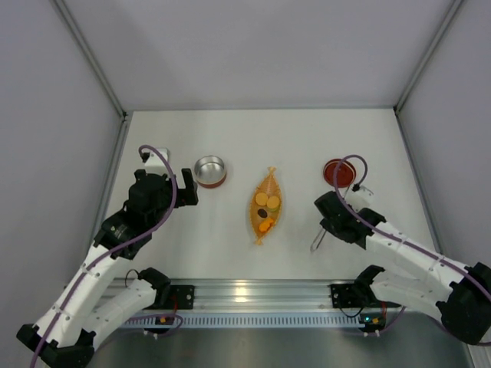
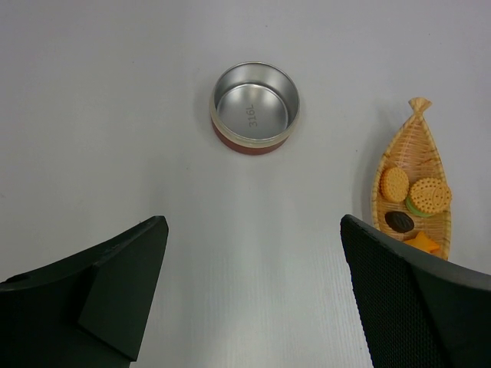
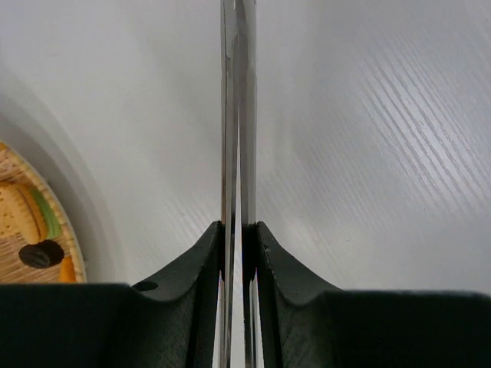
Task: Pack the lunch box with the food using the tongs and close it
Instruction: Pick up the clamp at the center of the board, then place the clamp at the center of the board.
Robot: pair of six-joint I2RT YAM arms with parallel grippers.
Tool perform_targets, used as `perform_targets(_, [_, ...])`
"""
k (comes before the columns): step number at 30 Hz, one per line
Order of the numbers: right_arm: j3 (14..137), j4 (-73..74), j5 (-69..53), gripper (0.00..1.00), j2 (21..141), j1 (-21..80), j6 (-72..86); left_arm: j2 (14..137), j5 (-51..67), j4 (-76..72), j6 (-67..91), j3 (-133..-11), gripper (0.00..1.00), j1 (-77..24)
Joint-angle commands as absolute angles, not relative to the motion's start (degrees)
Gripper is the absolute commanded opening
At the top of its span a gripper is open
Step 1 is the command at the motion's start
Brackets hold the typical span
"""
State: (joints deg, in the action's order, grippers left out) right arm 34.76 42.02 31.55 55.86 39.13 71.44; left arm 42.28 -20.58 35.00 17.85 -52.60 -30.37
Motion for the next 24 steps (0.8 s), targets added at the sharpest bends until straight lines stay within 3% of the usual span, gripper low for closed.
perform_targets(1, [40.5,45.0,35.9,0.07,55.8,41.3,65.3,42.5,-20.4,33.2,17.7,-52.1,0.99,-30.2])
perform_targets(9, [49.7,41.2,36.7,0.07,63.8,43.6,52.4,42.8,-20.4,33.3,17.7,-52.2,0.99,-30.1])
perform_targets(15, [54.2,33.2,37.6,0.19,73.8,42.9,43.4,42.9,-20.4,33.3,17.8,-52.2,0.99,-30.1])
perform_targets(24, [58.8,23.3,29.1,0.19,88.5,36.9,34.5,43.0,-20.4,33.3,17.7,-52.0,0.99,-30.1])
